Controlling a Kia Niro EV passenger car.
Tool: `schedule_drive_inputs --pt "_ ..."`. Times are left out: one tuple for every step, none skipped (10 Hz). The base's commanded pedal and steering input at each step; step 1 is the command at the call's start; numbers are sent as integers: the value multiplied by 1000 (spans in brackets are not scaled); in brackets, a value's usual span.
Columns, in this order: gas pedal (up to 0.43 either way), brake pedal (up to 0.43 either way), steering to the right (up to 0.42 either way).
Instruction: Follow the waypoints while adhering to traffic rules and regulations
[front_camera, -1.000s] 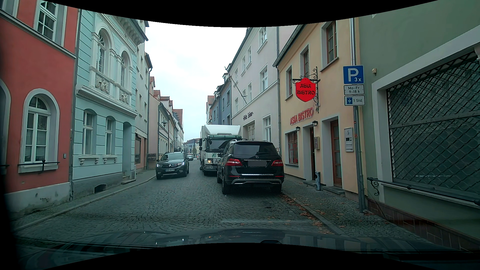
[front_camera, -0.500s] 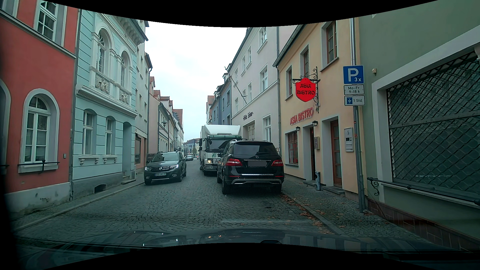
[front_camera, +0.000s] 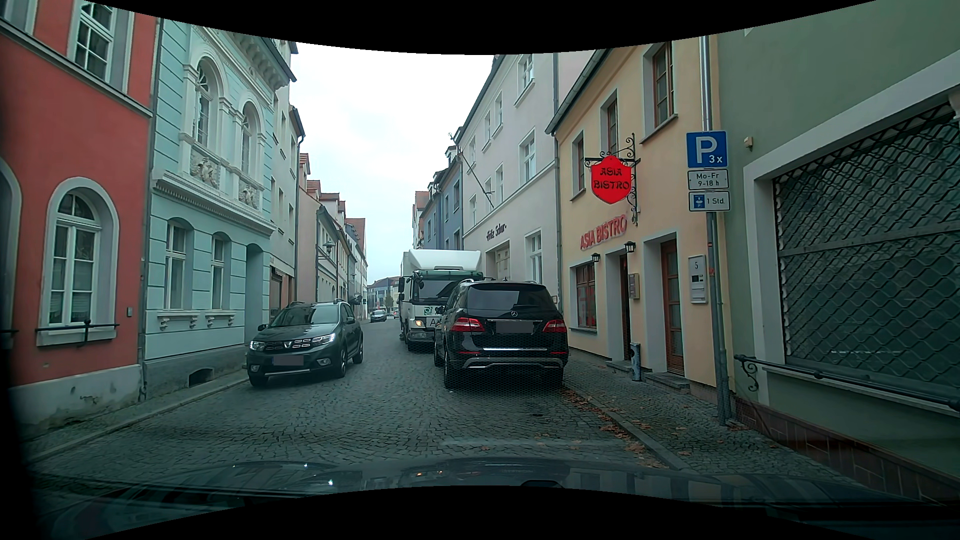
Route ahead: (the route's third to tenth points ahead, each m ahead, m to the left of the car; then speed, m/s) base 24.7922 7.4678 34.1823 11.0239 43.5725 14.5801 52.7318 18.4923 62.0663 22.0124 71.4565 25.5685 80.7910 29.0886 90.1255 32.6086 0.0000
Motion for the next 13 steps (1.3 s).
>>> schedule_drive_inputs --pt "0 159 -88" --pt "0 55 -93" --pt "0 0 -98" --pt "0 0 -101" --pt "0 0 -104" --pt "0 0 -109" --pt "0 0 -117" --pt "0 0 -127" --pt "0 0 -145" --pt "0 0 -167" --pt "0 0 -192" --pt "8 0 -216" --pt "67 0 -248"
